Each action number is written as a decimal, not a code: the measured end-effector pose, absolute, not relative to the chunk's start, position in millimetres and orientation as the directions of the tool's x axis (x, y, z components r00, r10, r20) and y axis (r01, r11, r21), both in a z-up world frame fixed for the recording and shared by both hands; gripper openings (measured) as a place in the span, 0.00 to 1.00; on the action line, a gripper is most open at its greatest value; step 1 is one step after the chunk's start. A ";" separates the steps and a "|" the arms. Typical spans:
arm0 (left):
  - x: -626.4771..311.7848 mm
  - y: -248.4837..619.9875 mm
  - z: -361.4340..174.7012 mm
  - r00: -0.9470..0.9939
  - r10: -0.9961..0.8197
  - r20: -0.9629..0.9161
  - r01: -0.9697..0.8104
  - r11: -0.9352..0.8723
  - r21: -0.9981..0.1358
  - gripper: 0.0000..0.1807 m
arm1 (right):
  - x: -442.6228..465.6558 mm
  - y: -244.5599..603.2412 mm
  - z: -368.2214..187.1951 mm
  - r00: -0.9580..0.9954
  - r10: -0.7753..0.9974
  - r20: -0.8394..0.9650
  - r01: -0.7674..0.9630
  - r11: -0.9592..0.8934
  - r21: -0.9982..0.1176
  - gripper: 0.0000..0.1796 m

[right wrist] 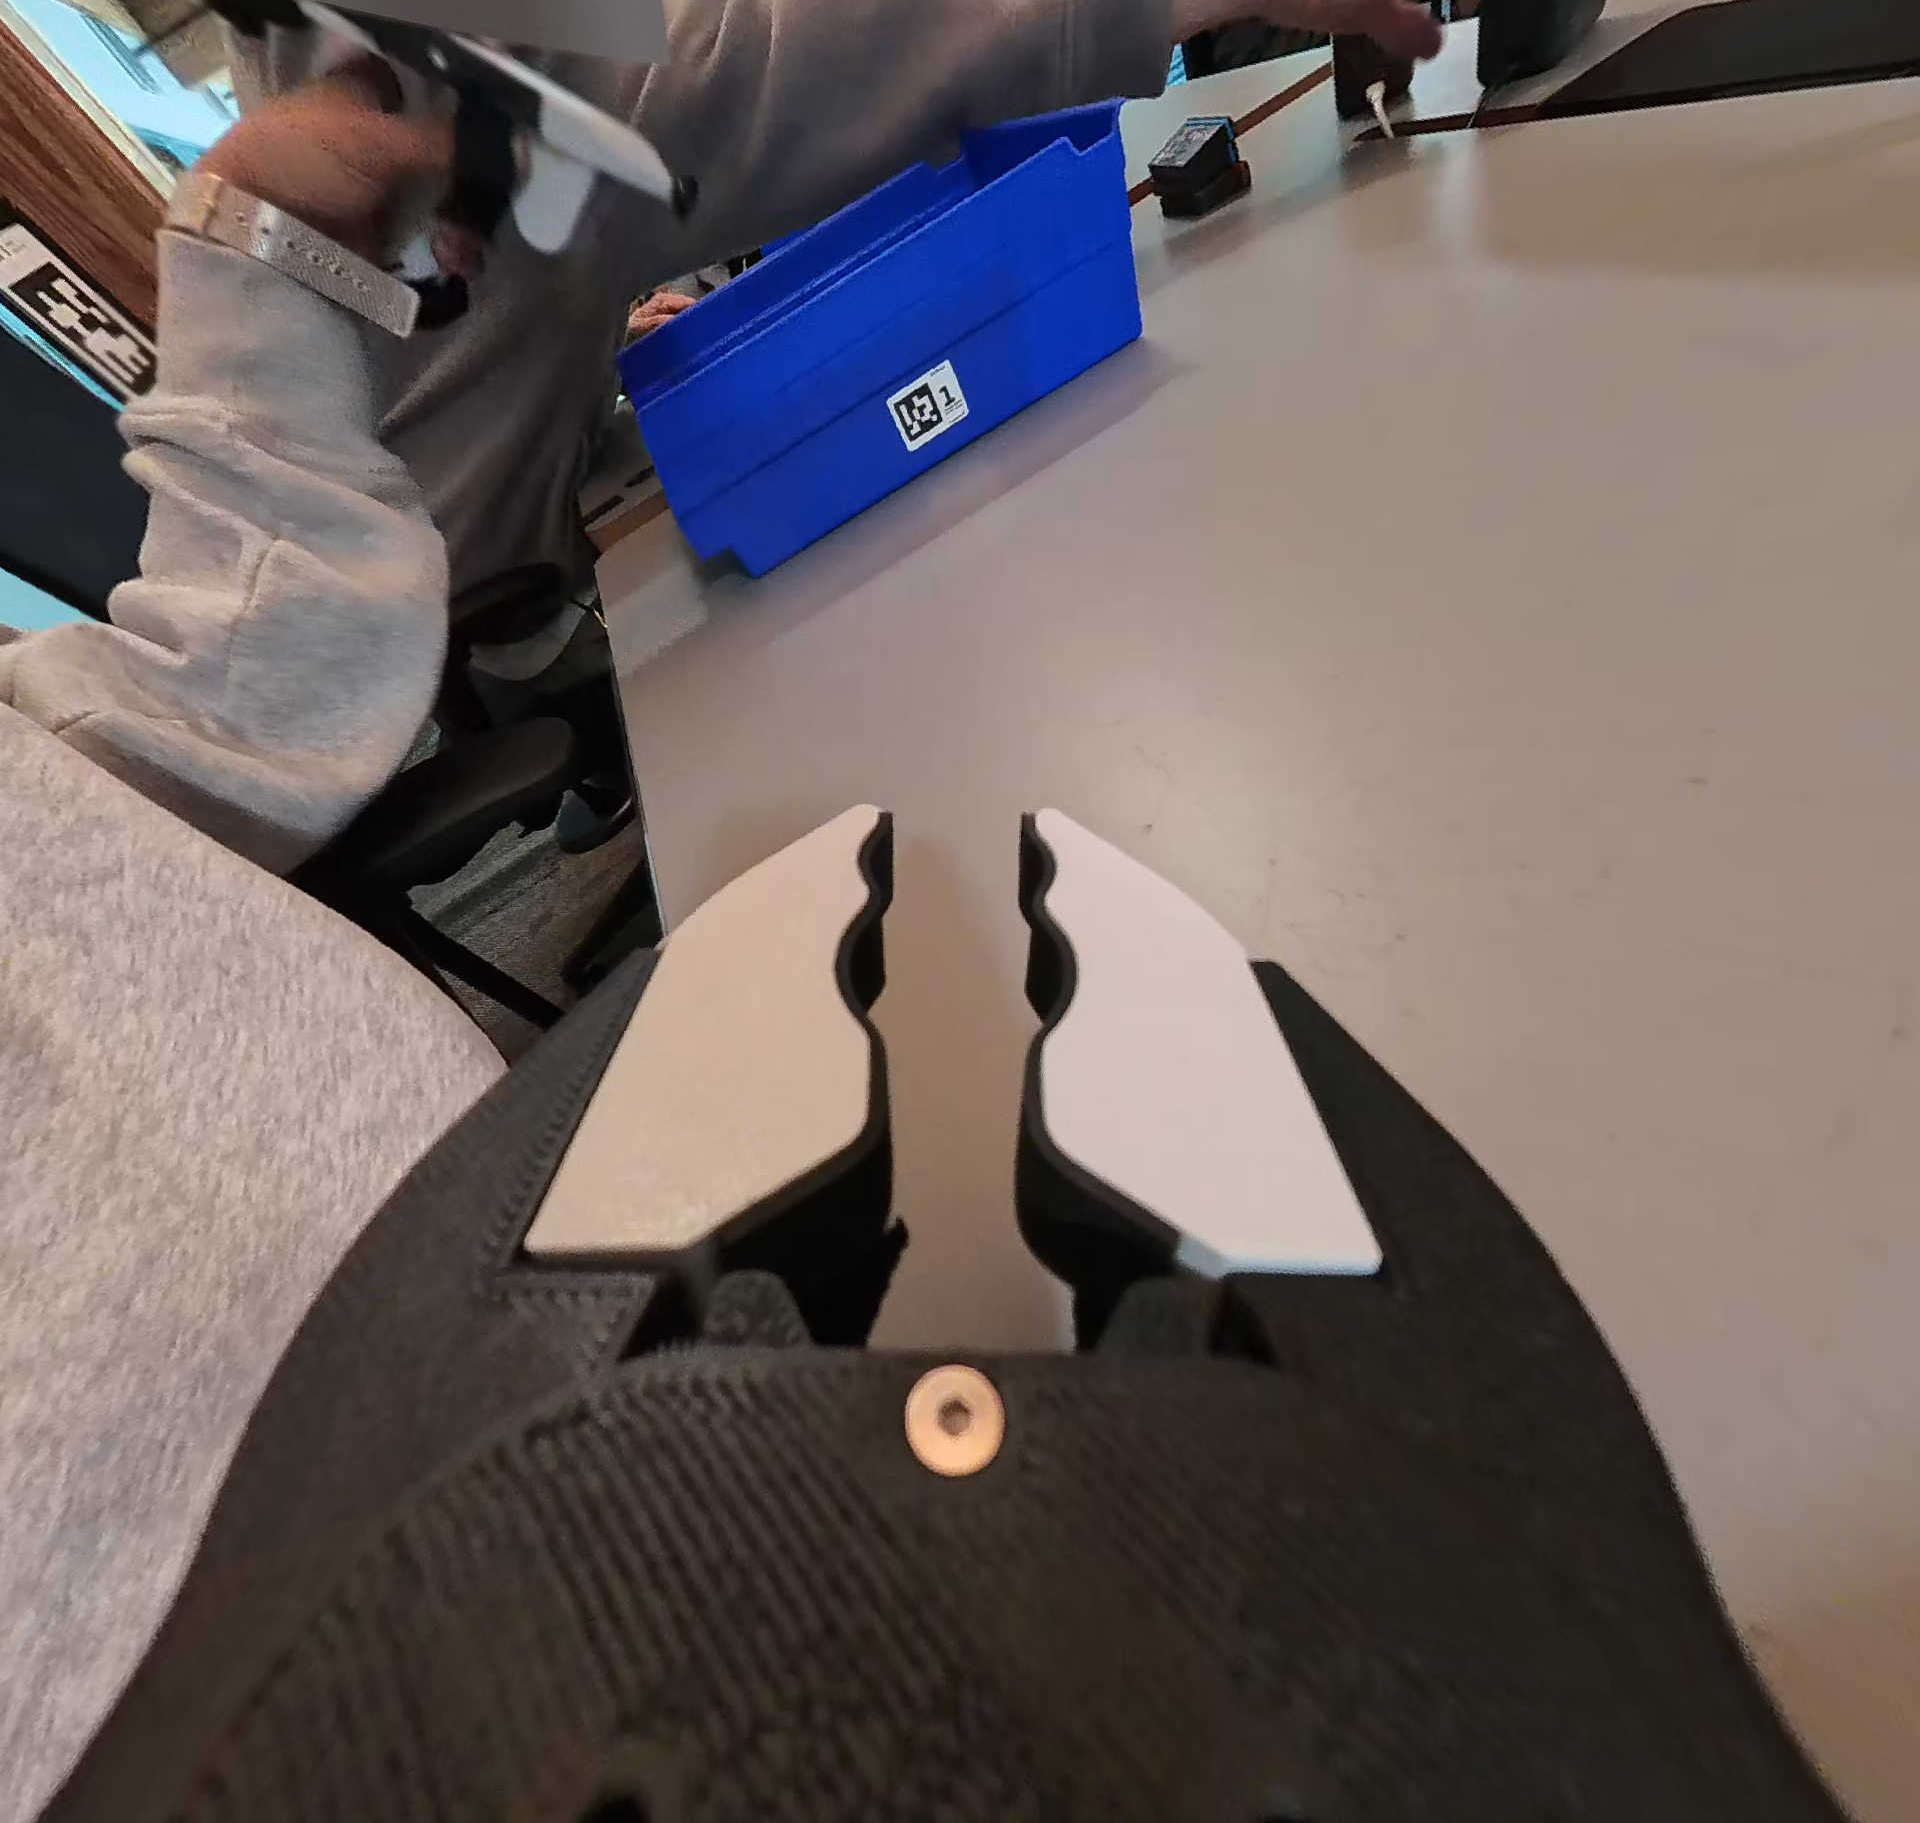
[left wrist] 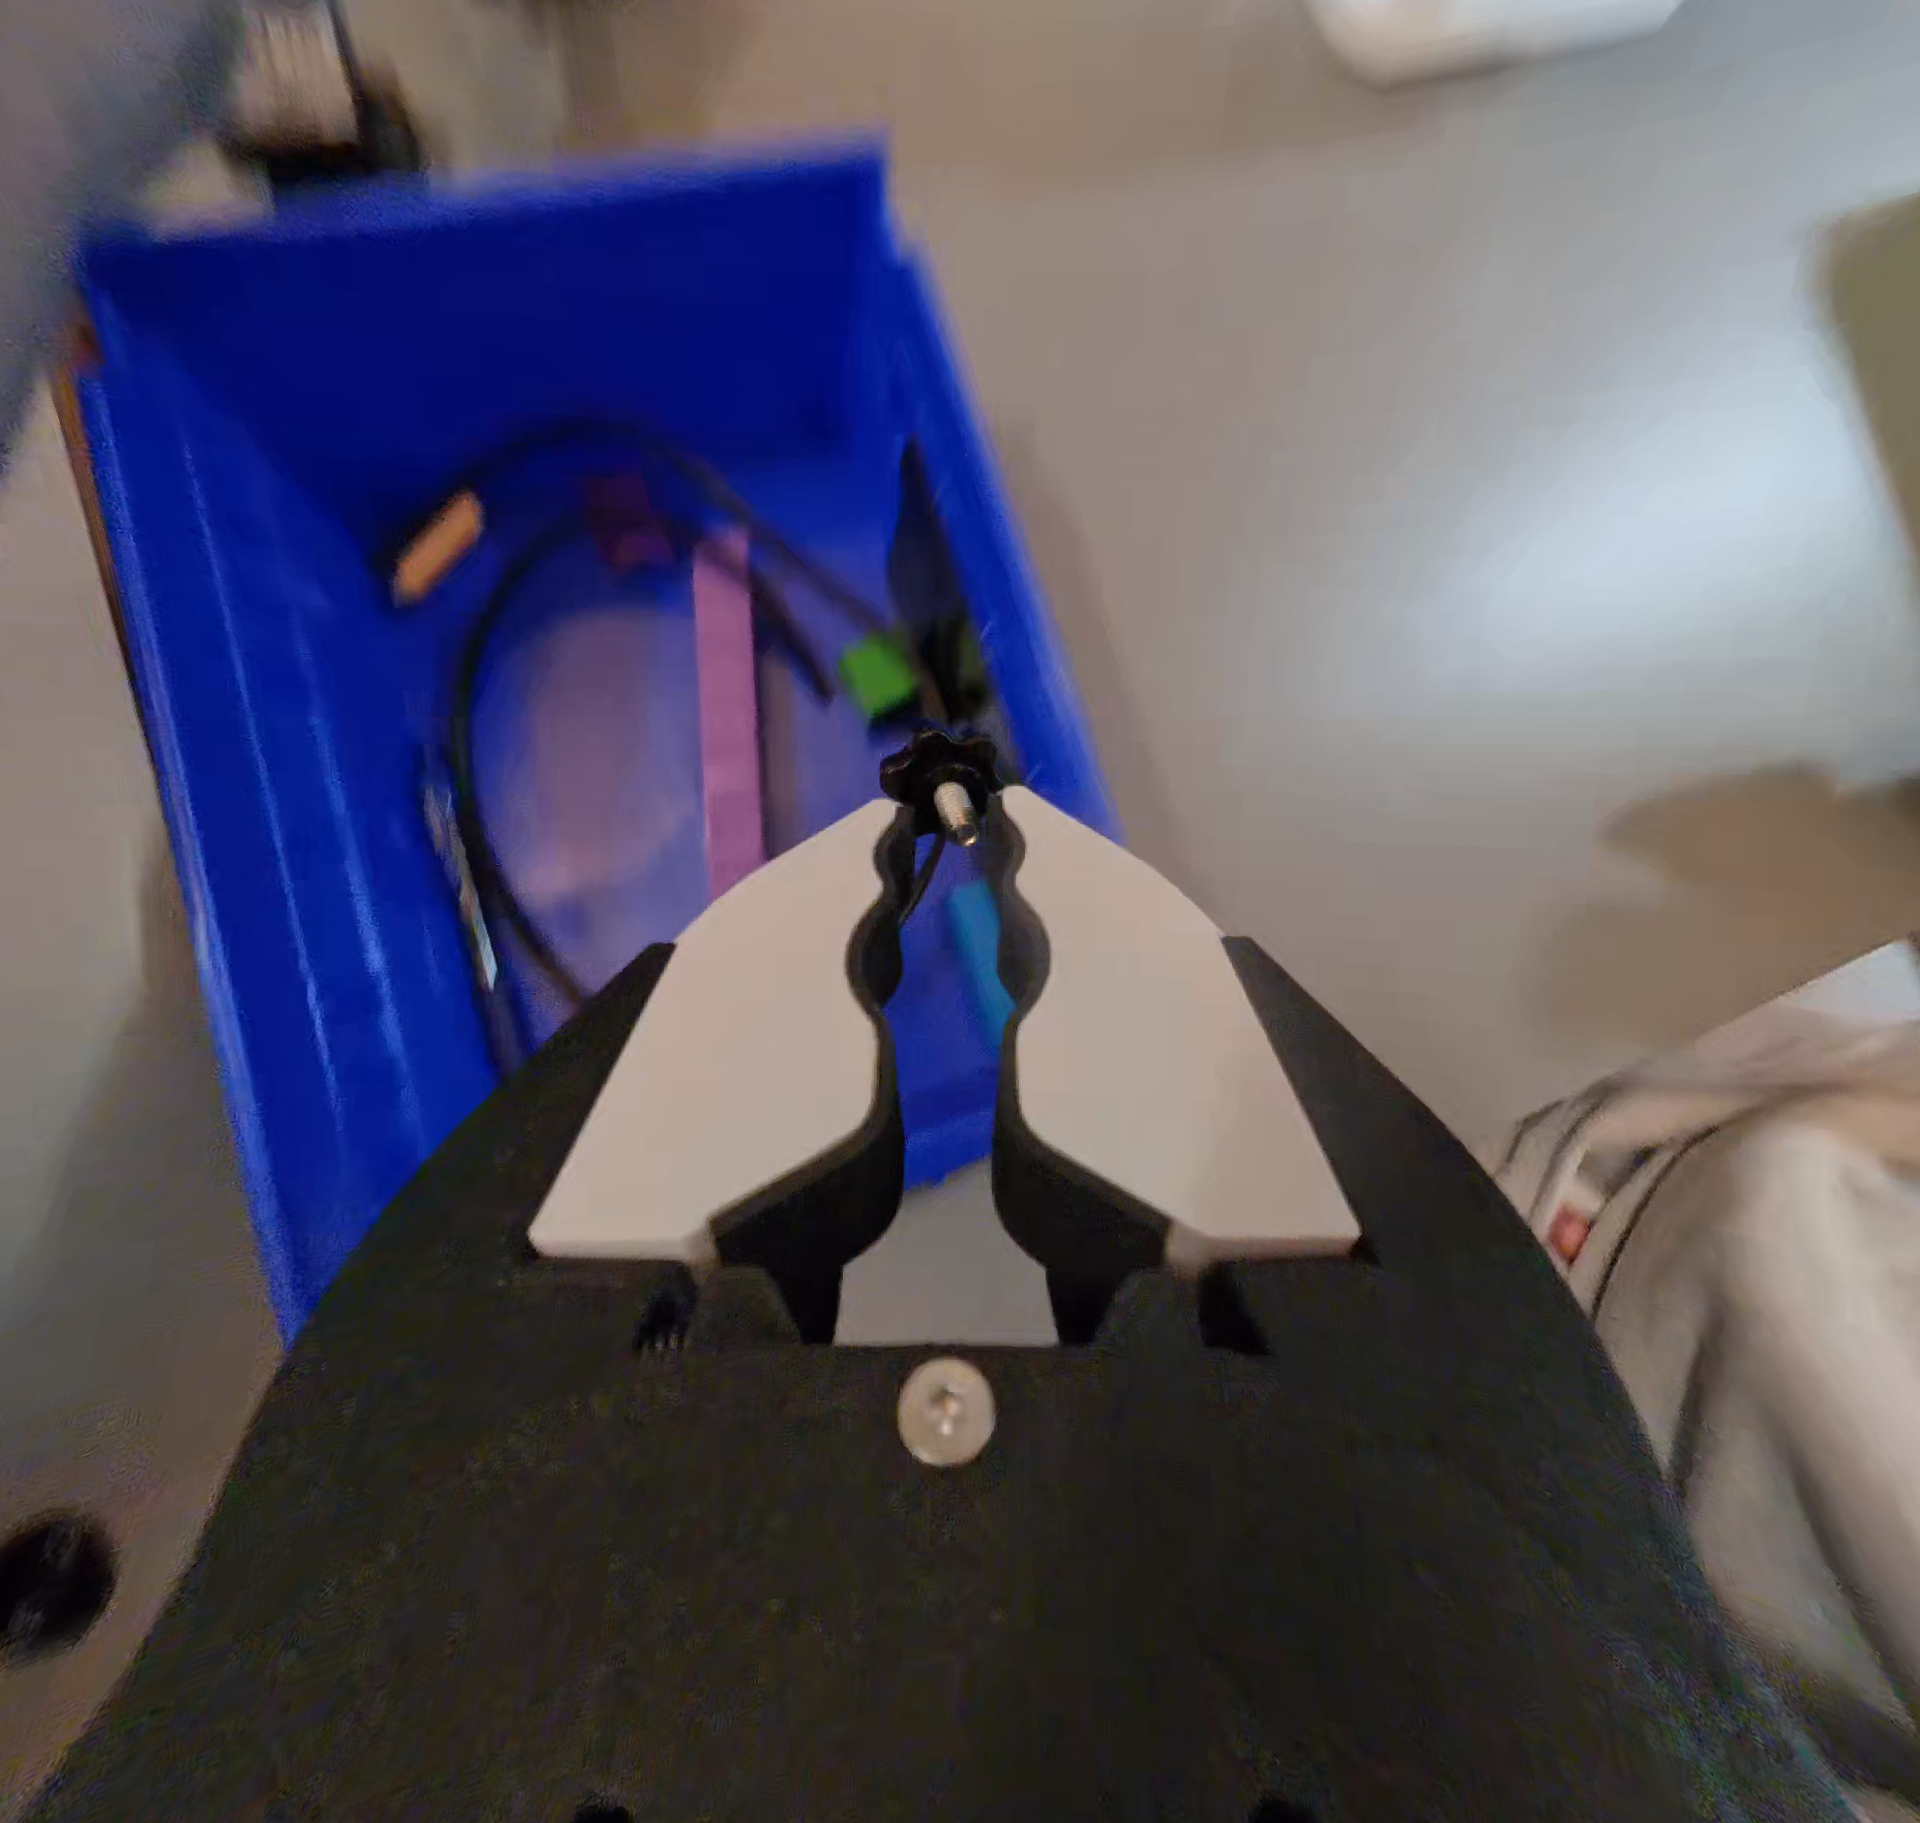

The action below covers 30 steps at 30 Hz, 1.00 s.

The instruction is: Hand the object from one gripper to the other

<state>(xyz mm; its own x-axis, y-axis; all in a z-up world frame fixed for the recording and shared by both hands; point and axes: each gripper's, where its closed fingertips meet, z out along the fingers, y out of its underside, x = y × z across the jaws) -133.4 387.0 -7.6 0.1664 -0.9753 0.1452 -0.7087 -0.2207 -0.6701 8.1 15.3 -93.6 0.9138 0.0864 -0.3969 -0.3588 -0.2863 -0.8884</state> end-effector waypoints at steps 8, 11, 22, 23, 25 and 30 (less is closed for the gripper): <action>-75.3 292.4 76.1 -0.308 -0.892 0.330 -0.373 -0.205 -0.905 0.08 | 4.2 15.2 -87.4 0.932 0.106 -0.346 -0.309 -0.263 -0.914 0.13; -47.8 239.4 76.6 -0.492 -0.764 0.418 -0.377 -0.246 -0.893 0.08 | 4.0 13.2 -74.8 0.953 0.123 -0.278 -0.251 -0.198 -0.947 0.15; -11.1 32.0 -1.1 -0.641 0.042 0.766 -0.750 -0.246 -0.614 0.08 | -11.0 -13.7 -17.2 0.923 0.081 0.375 0.359 0.159 -0.920 0.22; -10.4 23.4 -10.7 -0.613 0.079 0.786 -0.777 -0.242 -0.582 0.08 | -11.1 -15.0 -18.3 0.918 0.085 0.388 0.373 0.150 -0.916 0.22; -8.7 12.8 -22.5 -0.551 0.160 0.819 -0.825 -0.253 -0.505 0.07 | -9.4 -16.0 -21.6 0.917 0.092 0.389 0.376 0.131 -0.917 0.20; -10.8 0.3 -32.2 -0.463 0.281 0.841 -0.882 -0.242 -0.404 0.07 | -7.3 -14.1 -28.2 0.924 0.107 0.366 0.356 0.102 -0.929 0.20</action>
<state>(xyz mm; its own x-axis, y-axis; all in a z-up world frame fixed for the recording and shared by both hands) -10.8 0.3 -32.2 -0.4629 0.2811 0.8407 -0.8818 -0.2424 -0.4045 -7.3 -14.1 -28.2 0.9244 0.1072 0.3661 0.3560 0.1019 -0.9289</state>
